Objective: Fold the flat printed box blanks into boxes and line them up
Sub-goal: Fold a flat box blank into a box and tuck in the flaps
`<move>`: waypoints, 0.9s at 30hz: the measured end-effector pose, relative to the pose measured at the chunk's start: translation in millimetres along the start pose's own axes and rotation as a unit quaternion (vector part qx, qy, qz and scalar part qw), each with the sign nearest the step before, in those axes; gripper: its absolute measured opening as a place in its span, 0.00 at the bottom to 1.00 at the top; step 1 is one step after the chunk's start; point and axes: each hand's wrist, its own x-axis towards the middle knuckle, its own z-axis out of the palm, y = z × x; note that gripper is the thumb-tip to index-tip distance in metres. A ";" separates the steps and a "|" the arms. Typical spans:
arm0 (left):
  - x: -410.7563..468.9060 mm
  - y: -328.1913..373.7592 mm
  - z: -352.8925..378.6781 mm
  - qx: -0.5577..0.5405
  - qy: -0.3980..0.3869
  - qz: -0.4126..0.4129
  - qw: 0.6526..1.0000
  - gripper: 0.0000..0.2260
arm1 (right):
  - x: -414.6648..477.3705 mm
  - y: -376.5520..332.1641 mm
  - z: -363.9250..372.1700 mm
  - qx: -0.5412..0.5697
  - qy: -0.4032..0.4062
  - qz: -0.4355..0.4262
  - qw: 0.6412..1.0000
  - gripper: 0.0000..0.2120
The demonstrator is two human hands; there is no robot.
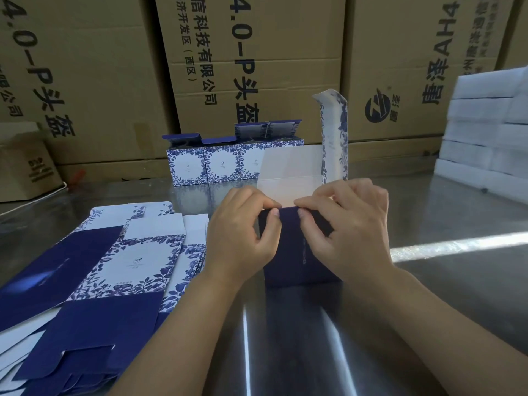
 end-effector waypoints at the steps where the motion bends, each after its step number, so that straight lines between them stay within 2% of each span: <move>1: 0.3 -1.4 -0.9 0.005 0.001 -0.004 1.000 0.10 | 0.7 1.2 -1.0 -0.013 -0.002 0.008 1.000 0.04; 8: -0.1 -6.3 -2.2 0.026 -0.001 -0.027 0.999 0.12 | 3.5 4.2 -6.0 -0.055 -0.055 0.051 0.996 0.06; 20: 0.7 -6.8 -2.7 0.038 -0.011 -0.025 0.999 0.11 | 5.3 15.0 -3.1 -0.082 -0.087 0.069 0.990 0.18; 27: 0.5 -6.5 -2.8 0.042 -0.018 -0.025 0.999 0.12 | 9.7 17.4 -0.6 -0.073 -0.144 0.095 0.982 0.17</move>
